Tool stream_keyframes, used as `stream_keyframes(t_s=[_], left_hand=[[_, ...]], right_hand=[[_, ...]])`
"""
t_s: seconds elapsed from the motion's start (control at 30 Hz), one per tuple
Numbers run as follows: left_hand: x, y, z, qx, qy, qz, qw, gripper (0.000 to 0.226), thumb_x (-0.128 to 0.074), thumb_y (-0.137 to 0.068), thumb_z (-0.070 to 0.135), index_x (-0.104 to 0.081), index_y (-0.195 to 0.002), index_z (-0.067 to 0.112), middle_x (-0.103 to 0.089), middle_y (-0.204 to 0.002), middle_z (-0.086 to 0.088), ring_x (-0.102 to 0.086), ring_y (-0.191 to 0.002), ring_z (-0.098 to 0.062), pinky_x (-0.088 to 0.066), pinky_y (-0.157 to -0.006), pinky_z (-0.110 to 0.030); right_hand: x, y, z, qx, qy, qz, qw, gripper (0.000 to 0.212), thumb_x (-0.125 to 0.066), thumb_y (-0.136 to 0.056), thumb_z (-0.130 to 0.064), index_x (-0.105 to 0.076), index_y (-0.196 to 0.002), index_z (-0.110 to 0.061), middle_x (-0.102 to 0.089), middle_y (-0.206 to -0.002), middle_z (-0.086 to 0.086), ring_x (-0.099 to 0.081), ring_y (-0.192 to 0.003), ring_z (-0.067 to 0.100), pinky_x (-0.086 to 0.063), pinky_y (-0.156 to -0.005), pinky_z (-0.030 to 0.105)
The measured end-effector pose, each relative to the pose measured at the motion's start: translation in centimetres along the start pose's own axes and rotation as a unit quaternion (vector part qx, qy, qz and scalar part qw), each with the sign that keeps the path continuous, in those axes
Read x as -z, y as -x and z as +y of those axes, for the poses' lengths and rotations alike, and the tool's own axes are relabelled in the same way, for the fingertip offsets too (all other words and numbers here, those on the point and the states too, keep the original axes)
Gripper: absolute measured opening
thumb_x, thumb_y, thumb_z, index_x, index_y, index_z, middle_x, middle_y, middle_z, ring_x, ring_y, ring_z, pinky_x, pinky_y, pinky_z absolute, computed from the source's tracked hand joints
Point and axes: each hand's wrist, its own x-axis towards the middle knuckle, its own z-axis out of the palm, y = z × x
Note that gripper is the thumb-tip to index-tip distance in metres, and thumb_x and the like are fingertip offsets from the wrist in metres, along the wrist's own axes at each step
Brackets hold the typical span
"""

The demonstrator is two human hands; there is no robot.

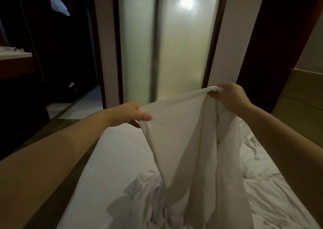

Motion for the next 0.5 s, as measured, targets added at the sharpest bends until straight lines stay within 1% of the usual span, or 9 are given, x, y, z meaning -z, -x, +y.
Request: stream_keyframes(t_s=[0.07,0.13,0.2,0.23,0.3,0.37,0.43,0.47,0.5], left_hand=[[1.6,-0.6,0.2,-0.012,0.011,0.05,0.999,0.022,-0.067,-0.084,0.023,-0.065,-0.09,0.001,-0.069,-0.081,-0.006,-0.068,-0.068,-0.011,-0.054,-0.06,-0.019],[3.4,-1.0,0.6,-0.027,0.004,0.059,0.998,0.026,-0.067,-0.084,0.025,-0.067,-0.089,0.0,-0.07,-0.074,-0.001,-0.067,-0.068,-0.011,-0.055,-0.061,-0.019],[4.3,-1.5,1.1,-0.047,0.002,0.059,0.997,0.02,-0.065,-0.086,0.023,-0.068,-0.086,0.003,-0.069,-0.065,0.004,-0.066,-0.064,-0.008,-0.053,-0.058,-0.015],[4.2,-1.7,1.3,-0.059,-0.008,0.071,0.996,0.017,-0.065,-0.087,0.021,-0.067,-0.082,0.005,-0.068,-0.065,0.003,-0.065,-0.062,-0.008,-0.052,-0.056,-0.013],[3.2,-2.2,1.7,-0.078,-0.016,0.129,0.988,0.018,-0.063,-0.089,0.015,-0.062,-0.076,0.003,-0.06,-0.068,-0.005,-0.058,-0.062,-0.014,-0.05,-0.052,-0.012],[1.8,-2.2,2.3,-0.102,0.008,0.182,0.978,0.023,-0.059,-0.09,0.012,-0.053,-0.068,0.005,-0.048,-0.066,-0.007,-0.048,-0.062,-0.018,-0.05,-0.055,-0.021],[1.2,-1.4,4.6,-0.135,0.034,0.222,0.965,0.035,-0.059,-0.089,0.013,-0.041,-0.058,0.014,-0.04,-0.06,-0.005,-0.042,-0.063,-0.019,-0.049,-0.062,-0.031],[1.5,-0.7,6.5,-0.156,0.029,0.25,0.955,0.039,-0.06,-0.087,0.018,-0.038,-0.056,0.017,-0.039,-0.058,-0.005,-0.042,-0.064,-0.019,-0.046,-0.062,-0.034],[2.1,-0.1,9.1,-0.184,0.012,0.282,0.942,0.041,-0.06,-0.086,0.022,-0.035,-0.054,0.017,-0.038,-0.056,-0.004,-0.041,-0.064,-0.02,-0.04,-0.059,-0.033]], right_hand=[[0.0,0.1,-0.4,-0.01,0.027,-0.009,1.0,0.025,-0.065,-0.088,-0.026,-0.065,-0.086,-0.001,-0.056,-0.075,0.007,-0.052,-0.074,0.022,-0.033,-0.062,0.027],[0.0,0.5,-0.8,-0.021,0.048,-0.01,0.999,0.023,-0.065,-0.088,-0.026,-0.064,-0.084,-0.003,-0.056,-0.077,0.007,-0.052,-0.074,0.022,-0.035,-0.063,0.027],[0.2,1.0,-1.0,-0.039,0.046,0.002,0.998,0.024,-0.066,-0.087,-0.026,-0.065,-0.085,-0.002,-0.056,-0.077,0.008,-0.053,-0.073,0.024,-0.039,-0.063,0.031],[0.3,1.3,-0.9,-0.045,0.043,0.01,0.998,0.024,-0.066,-0.087,-0.025,-0.066,-0.086,-0.001,-0.058,-0.078,0.01,-0.054,-0.072,0.025,-0.041,-0.064,0.033],[0.7,2.2,-1.0,-0.057,0.046,0.023,0.997,0.023,-0.066,-0.087,-0.025,-0.068,-0.09,-0.001,-0.06,-0.08,0.012,-0.055,-0.071,0.025,-0.044,-0.065,0.034],[1.5,3.2,-1.6,-0.061,0.058,0.041,0.996,0.023,-0.064,-0.088,-0.025,-0.068,-0.094,-0.003,-0.06,-0.083,0.011,-0.055,-0.072,0.024,-0.042,-0.063,0.031],[3.6,3.8,-2.9,-0.059,0.073,0.073,0.993,0.022,-0.063,-0.089,-0.026,-0.067,-0.098,-0.006,-0.059,-0.089,0.008,-0.053,-0.073,0.022,-0.039,-0.062,0.028],[5.3,3.7,-3.9,-0.051,0.088,0.095,0.99,0.022,-0.062,-0.09,-0.027,-0.067,-0.1,-0.008,-0.059,-0.093,0.007,-0.052,-0.076,0.02,-0.037,-0.064,0.026],[7.6,3.3,-5.2,-0.036,0.113,0.123,0.985,0.023,-0.061,-0.09,-0.028,-0.066,-0.101,-0.008,-0.059,-0.095,0.007,-0.052,-0.079,0.02,-0.035,-0.067,0.025]])
